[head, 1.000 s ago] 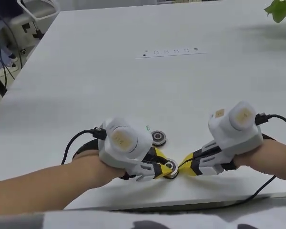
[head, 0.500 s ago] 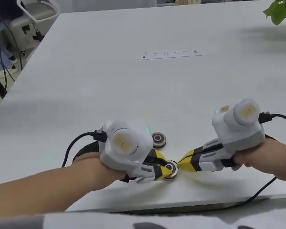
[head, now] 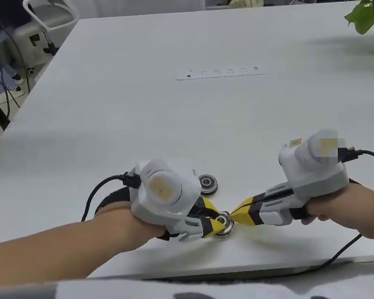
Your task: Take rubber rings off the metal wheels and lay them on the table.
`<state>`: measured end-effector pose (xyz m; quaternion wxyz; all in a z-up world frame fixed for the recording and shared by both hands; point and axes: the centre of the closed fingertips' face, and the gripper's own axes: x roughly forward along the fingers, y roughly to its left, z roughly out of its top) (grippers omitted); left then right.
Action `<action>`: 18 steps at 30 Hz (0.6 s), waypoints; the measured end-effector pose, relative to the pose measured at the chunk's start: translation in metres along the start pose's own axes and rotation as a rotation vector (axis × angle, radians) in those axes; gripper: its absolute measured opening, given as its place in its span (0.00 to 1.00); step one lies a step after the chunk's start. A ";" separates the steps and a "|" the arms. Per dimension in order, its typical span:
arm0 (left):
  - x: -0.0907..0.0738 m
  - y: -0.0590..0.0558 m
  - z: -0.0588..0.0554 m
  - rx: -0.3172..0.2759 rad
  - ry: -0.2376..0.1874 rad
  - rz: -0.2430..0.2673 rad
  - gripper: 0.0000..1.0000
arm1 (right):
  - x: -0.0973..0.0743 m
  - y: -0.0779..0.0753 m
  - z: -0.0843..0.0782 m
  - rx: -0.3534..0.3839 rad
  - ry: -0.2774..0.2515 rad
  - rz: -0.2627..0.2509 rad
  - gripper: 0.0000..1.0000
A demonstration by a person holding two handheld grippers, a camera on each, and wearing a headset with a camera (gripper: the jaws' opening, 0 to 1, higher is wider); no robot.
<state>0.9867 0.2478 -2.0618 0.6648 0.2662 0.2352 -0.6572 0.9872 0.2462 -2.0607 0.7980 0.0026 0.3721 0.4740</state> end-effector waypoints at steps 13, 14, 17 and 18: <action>0.001 0.000 0.000 0.009 0.005 -0.001 0.07 | 0.005 0.030 0.019 -0.004 -0.080 0.134 0.00; 0.001 0.000 0.000 0.008 0.004 -0.001 0.07 | 0.004 0.022 0.016 -0.071 -0.041 0.084 0.00; 0.002 0.001 0.001 0.001 0.001 -0.001 0.07 | 0.003 0.021 0.016 -0.053 -0.059 0.088 0.00; 0.002 0.001 0.001 0.001 0.000 -0.001 0.07 | 0.002 0.020 0.014 -0.059 -0.055 0.084 0.00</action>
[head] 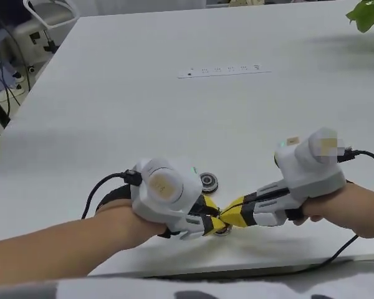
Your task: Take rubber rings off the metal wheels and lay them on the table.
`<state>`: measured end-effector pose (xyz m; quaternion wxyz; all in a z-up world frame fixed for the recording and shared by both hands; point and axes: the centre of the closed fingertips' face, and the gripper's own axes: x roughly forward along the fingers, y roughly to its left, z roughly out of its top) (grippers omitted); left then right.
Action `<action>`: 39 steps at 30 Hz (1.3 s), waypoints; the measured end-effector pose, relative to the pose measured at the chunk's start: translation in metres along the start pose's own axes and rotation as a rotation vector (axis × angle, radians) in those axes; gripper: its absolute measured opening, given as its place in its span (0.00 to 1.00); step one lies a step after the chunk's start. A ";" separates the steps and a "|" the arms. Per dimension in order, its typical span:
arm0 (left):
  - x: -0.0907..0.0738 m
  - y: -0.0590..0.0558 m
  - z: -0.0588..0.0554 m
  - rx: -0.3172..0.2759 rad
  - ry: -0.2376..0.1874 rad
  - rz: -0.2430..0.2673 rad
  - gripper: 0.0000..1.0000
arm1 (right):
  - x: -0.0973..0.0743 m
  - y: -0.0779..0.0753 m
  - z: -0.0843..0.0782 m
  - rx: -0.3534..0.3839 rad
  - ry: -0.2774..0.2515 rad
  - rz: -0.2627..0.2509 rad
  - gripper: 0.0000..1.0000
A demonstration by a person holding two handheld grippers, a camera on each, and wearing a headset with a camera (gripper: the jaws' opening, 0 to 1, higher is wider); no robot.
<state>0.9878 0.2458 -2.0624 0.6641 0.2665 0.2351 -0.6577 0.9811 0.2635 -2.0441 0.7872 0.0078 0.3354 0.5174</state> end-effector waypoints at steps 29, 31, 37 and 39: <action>-0.016 -0.011 0.009 0.002 -0.019 -0.060 0.20 | -0.010 -0.005 -0.006 -0.015 -0.006 -0.024 0.00; -0.019 -0.011 0.010 0.001 -0.022 -0.060 0.22 | -0.010 -0.005 -0.005 -0.015 -0.009 -0.021 0.00; -0.030 -0.012 0.012 -0.003 -0.039 -0.053 0.27 | -0.011 -0.004 -0.002 -0.021 -0.013 -0.017 0.00; -0.036 -0.013 0.011 -0.005 -0.041 -0.048 0.29 | -0.011 -0.004 -0.001 -0.027 -0.012 -0.016 0.00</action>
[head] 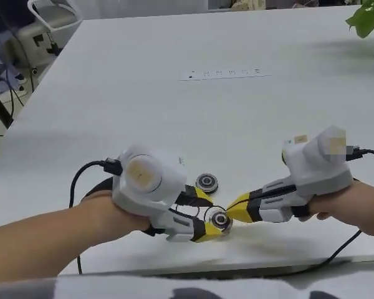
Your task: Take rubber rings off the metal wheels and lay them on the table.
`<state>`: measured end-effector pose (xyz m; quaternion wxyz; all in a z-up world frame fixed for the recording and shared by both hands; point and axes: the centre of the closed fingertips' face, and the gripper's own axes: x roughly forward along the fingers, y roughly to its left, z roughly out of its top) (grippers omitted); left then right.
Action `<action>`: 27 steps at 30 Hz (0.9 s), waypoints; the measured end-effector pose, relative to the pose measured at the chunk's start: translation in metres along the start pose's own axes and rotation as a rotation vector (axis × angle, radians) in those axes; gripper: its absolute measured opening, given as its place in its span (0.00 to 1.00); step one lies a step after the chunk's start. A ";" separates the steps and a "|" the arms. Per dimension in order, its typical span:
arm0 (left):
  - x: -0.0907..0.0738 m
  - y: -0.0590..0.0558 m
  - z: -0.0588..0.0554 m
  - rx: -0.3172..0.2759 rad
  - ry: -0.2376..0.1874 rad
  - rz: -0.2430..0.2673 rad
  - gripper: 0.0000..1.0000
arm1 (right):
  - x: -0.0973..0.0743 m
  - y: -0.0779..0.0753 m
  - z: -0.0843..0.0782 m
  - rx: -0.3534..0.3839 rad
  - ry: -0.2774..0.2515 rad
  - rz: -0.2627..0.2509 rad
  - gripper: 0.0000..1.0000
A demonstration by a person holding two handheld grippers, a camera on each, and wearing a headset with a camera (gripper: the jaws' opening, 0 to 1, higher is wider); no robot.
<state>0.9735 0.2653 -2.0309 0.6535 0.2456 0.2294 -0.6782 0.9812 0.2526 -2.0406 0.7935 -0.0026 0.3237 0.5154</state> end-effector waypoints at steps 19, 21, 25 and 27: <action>-0.050 0.009 -0.001 -0.068 -0.086 0.092 0.40 | 0.004 0.007 0.020 -0.042 -0.018 0.012 0.00; -0.055 0.011 -0.002 -0.076 -0.092 0.104 0.42 | 0.006 0.008 0.024 -0.048 -0.019 0.015 0.00; -0.065 0.015 -0.004 -0.098 -0.105 0.129 0.45 | 0.011 0.010 0.029 -0.055 -0.019 0.019 0.00; -0.069 0.016 -0.007 -0.107 -0.106 0.143 0.46 | 0.014 0.011 0.031 -0.058 -0.019 0.019 0.00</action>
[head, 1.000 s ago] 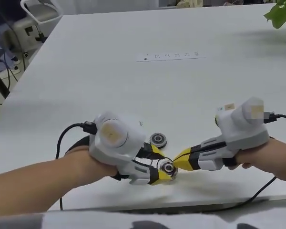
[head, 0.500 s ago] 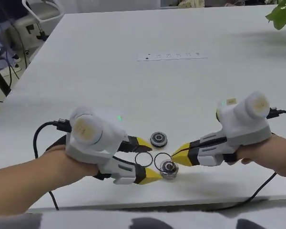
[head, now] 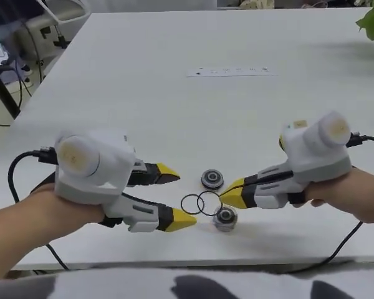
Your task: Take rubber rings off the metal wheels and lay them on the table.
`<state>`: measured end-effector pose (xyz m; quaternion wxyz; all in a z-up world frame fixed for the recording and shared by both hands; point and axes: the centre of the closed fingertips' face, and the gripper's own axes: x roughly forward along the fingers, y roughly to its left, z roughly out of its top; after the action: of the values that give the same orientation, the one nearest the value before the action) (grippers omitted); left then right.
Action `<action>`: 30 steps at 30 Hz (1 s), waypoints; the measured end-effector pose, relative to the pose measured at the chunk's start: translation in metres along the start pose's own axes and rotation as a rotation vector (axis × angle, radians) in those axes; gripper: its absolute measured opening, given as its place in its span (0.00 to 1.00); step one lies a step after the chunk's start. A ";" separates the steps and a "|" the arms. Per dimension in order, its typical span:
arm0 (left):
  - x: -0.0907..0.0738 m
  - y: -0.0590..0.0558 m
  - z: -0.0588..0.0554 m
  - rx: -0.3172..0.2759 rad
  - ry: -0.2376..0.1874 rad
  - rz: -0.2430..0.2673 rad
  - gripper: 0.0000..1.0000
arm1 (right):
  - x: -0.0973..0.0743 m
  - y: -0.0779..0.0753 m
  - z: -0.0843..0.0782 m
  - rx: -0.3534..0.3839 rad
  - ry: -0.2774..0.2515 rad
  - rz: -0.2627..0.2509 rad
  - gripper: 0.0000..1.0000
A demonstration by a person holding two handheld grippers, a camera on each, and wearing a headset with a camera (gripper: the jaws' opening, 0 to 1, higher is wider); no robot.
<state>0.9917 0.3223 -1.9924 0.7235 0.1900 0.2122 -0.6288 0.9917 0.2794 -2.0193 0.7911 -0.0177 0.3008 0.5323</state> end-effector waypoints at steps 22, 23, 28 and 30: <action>-0.026 0.010 -0.021 -0.081 -0.007 0.082 0.63 | 0.028 -0.013 0.004 0.030 0.002 -0.019 0.00; -0.027 0.011 -0.022 -0.087 -0.008 0.086 0.64 | 0.029 -0.015 0.003 0.033 0.003 -0.022 0.00; -0.029 0.012 -0.026 -0.102 -0.004 0.092 0.65 | 0.034 -0.019 0.002 0.052 0.002 -0.036 0.00; -0.029 0.011 -0.027 -0.103 -0.002 0.092 0.65 | 0.036 -0.019 0.002 0.061 0.002 -0.036 0.00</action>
<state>0.9977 0.3626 -1.9992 0.7607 0.1612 0.2347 -0.5833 1.0180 0.3012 -2.0411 0.8005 0.0003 0.3172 0.5086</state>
